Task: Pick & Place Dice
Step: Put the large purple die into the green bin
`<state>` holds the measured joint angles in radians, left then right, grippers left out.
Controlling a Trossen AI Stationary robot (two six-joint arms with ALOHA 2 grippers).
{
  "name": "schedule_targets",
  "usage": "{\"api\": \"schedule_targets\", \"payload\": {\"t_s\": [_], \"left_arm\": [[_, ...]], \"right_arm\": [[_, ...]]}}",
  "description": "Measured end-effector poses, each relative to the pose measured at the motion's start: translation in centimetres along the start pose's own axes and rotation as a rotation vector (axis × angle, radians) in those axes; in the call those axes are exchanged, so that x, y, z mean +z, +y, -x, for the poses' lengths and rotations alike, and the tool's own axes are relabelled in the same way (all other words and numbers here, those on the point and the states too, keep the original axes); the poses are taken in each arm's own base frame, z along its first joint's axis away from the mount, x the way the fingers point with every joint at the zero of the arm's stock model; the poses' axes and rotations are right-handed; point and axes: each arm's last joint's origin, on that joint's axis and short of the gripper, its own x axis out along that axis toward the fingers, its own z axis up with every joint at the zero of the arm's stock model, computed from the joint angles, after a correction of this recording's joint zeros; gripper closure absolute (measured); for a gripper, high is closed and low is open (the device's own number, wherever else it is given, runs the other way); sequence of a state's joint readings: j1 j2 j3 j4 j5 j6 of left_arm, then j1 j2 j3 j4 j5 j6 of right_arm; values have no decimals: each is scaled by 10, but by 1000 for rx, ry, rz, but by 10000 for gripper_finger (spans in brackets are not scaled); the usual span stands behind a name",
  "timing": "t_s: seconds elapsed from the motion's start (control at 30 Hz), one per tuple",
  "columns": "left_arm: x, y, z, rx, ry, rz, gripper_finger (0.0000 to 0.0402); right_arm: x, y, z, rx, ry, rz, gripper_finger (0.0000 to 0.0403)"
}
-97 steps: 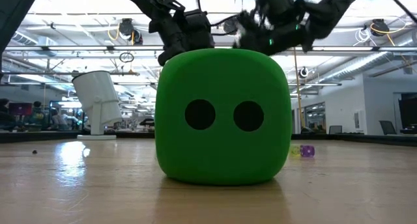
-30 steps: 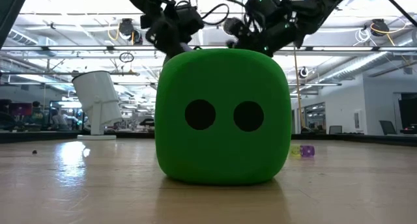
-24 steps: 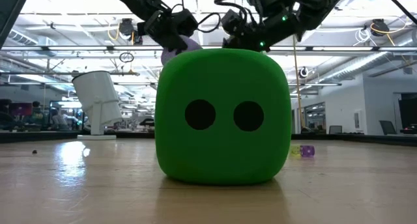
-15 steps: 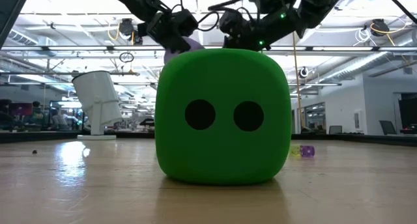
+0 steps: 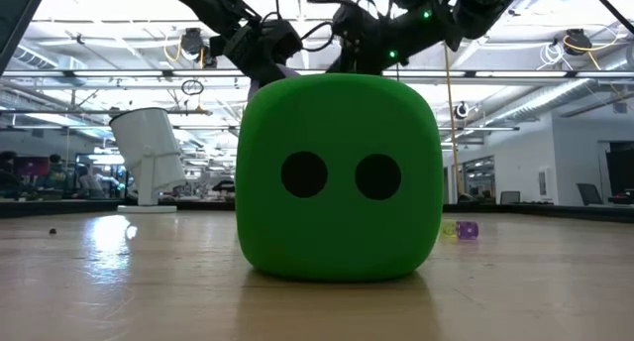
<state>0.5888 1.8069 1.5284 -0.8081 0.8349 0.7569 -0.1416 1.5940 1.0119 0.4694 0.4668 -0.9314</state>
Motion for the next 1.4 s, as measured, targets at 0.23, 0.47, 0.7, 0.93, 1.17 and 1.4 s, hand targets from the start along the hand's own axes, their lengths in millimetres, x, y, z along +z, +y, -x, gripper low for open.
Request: {"api": "schedule_targets", "payload": {"t_s": [0.23, 0.47, 0.7, 0.93, 1.17, 1.4], "left_arm": [[0, 0, 0, 0, 0, 0, 7], [6, -5, -8, -16, -6, -35, 7], [16, -10, -19, -1, -16, -105, 7], [19, -9, -21, 29, -12, -131, 7], [18, -6, -19, 50, -12, -135, 7], [14, -2, -16, 67, 0, -123, 7]], "right_arm": [[8, -3, 1, 41, -183, 2, 403], [7, -3, -1, 124, -290, -45, 403], [-11, -11, -9, 259, -327, -172, 403], [-24, -12, -13, 336, -279, -231, 403], [-37, -8, -20, 418, -249, -283, 403], [-47, 8, -31, 463, -196, -291, 403]]}}
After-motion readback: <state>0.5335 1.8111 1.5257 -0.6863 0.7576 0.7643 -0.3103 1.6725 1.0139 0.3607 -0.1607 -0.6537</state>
